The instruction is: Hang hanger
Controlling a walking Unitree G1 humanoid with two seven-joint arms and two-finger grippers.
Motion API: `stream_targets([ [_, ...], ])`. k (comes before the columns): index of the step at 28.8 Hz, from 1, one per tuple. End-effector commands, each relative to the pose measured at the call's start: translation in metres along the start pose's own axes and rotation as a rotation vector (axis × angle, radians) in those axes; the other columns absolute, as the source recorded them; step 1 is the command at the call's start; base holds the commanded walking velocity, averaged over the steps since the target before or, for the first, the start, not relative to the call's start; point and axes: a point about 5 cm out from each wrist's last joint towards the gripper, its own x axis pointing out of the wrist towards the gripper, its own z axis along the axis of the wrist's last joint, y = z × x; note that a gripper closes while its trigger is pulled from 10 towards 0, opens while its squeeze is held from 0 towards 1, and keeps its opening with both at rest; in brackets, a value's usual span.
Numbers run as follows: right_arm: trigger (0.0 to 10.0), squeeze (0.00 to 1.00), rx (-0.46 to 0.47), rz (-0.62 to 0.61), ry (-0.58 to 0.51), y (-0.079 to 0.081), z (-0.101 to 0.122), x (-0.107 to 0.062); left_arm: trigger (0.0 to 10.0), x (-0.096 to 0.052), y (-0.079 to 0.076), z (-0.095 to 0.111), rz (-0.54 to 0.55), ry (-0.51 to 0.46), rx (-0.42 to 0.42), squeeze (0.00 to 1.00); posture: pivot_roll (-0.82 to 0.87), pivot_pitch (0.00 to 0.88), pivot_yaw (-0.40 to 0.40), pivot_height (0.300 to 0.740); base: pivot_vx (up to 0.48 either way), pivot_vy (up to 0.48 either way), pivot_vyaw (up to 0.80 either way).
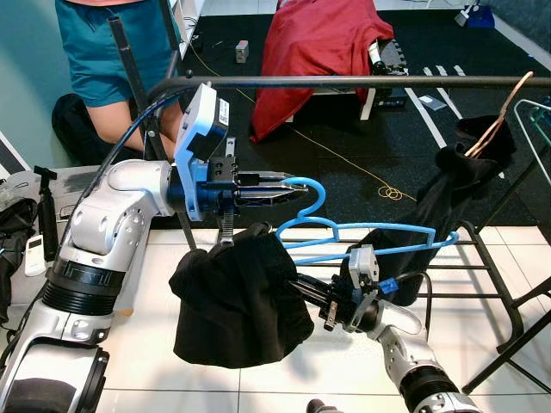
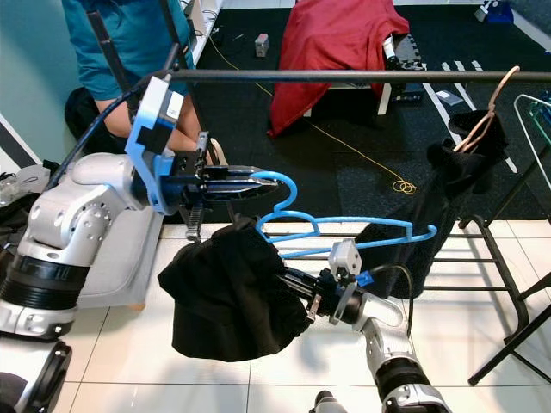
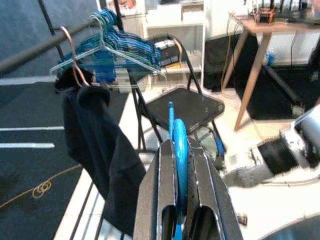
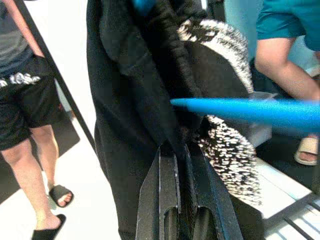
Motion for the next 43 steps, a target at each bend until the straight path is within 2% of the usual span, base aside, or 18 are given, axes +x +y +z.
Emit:
stream_targets([
  [1, 0.0, 0.00, -0.038, -0.030, -0.012, -0.002, 0.005, -0.007, 0.0, -0.005, -0.002, -0.006, -0.016, 0.074, 0.034, 0.00, -0.04, 0.190, 0.030, 0.740, 0.000, 0.000, 0.00],
  [2, 0.0, 0.00, -0.038, -0.030, -0.012, -0.002, 0.005, -0.007, 0.0, -0.005, -0.002, -0.006, -0.016, 0.074, 0.034, 0.00, -0.04, 0.190, 0.030, 0.740, 0.000, 0.000, 0.00],
  [3, 0.0, 0.00, -0.073, -0.064, -0.012, -0.004, 0.010, -0.012, 0.0, -0.008, -0.005, -0.013, -0.027, 0.134, 0.053, 0.00, -0.05, 0.189, 0.030, 0.740, 0.000, 0.000, 0.00],
  [5, 0.0, 0.00, -0.073, -0.064, -0.012, -0.004, 0.010, -0.012, 0.0, -0.008, -0.005, -0.013, -0.027, 0.134, 0.053, 0.00, -0.05, 0.189, 0.030, 0.740, 0.000, 0.000, 0.00],
  [6, 0.0, 0.00, -0.117, -0.111, -0.019, -0.008, 0.017, -0.020, 0.0, -0.010, -0.007, -0.022, -0.039, 0.203, 0.077, 0.00, -0.05, 0.186, 0.031, 0.740, 0.000, 0.000, 0.00],
  [8, 0.0, 0.00, -0.117, -0.111, -0.019, -0.008, 0.017, -0.020, 0.0, -0.010, -0.007, -0.022, -0.039, 0.203, 0.077, 0.00, -0.05, 0.186, 0.031, 0.740, 0.000, 0.000, 0.00],
  [10, 0.0, 0.00, -0.172, -0.137, -0.037, -0.006, 0.028, -0.028, 0.0, -0.014, -0.007, -0.034, -0.034, 0.307, 0.116, 0.00, -0.05, 0.185, 0.033, 0.740, 0.000, 0.000, 0.00],
  [12, 0.0, 0.00, -0.172, -0.137, -0.037, -0.006, 0.028, -0.028, 0.0, -0.014, -0.007, -0.034, -0.034, 0.307, 0.116, 0.00, -0.05, 0.185, 0.033, 0.740, 0.000, 0.000, 0.00],
  [15, 0.0, 0.00, -0.176, -0.052, -0.018, 0.007, 0.027, -0.025, 0.0, -0.016, 0.000, -0.042, 0.022, 0.390, 0.162, 0.00, -0.06, 0.184, 0.034, 0.740, 0.000, 0.000, 0.00],
  [17, 0.0, 0.00, -0.176, -0.052, -0.018, 0.007, 0.027, -0.025, 0.0, -0.016, 0.000, -0.042, 0.022, 0.390, 0.162, 0.00, -0.06, 0.184, 0.034, 0.740, 0.000, 0.000, 0.00],
  [19, 0.0, 0.00, -0.118, 0.044, 0.005, 0.027, 0.017, -0.013, 0.0, -0.015, 0.008, -0.047, 0.082, 0.457, 0.219, 0.00, -0.06, 0.181, 0.037, 0.740, 0.000, 0.000, 0.00],
  [22, 0.0, 0.00, -0.103, 0.057, 0.011, 0.031, 0.013, -0.009, 0.0, -0.014, 0.010, -0.048, 0.099, 0.473, 0.239, 0.00, -0.06, 0.181, 0.037, 0.740, 0.000, 0.000, 0.00],
  [31, 0.0, 0.00, -0.048, -0.113, 0.080, 0.023, -0.010, -0.003, 0.0, -0.008, 0.026, -0.038, 0.235, 0.434, 0.324, 0.00, -0.05, 0.151, 0.038, 0.740, 0.000, 0.000, 0.00],
  [36, 0.0, 0.00, -0.039, -0.136, 0.077, 0.021, -0.012, -0.003, 0.0, -0.008, 0.028, -0.037, 0.254, 0.428, 0.332, 0.00, -0.05, 0.151, 0.038, 0.740, 0.000, 0.000, 0.00],
  [37, 0.0, 0.00, -0.012, -0.193, 0.051, 0.019, -0.012, -0.003, 0.0, -0.008, 0.034, -0.030, 0.334, 0.351, 0.299, 0.00, -0.06, 0.146, 0.040, 0.740, 0.000, 0.000, 0.00],
  [38, 0.0, 0.00, -0.012, -0.193, 0.051, 0.019, -0.012, -0.003, 0.0, -0.008, 0.034, -0.030, 0.334, 0.351, 0.299, 0.00, -0.06, 0.146, 0.040, 0.740, 0.000, 0.000, 0.00],
  [39, 0.0, 0.00, 0.004, -0.227, 0.047, 0.018, -0.013, -0.004, 0.0, -0.008, 0.039, -0.024, 0.393, 0.295, 0.286, 0.00, -0.05, 0.145, 0.038, 0.740, 0.000, 0.000, 0.00],
  [43, 0.0, 0.00, -0.005, -0.234, 0.064, 0.020, -0.014, -0.008, 0.0, -0.011, 0.044, -0.018, 0.441, 0.260, 0.289, 0.00, -0.05, 0.144, 0.037, 0.740, 0.000, 0.000, 0.00],
])
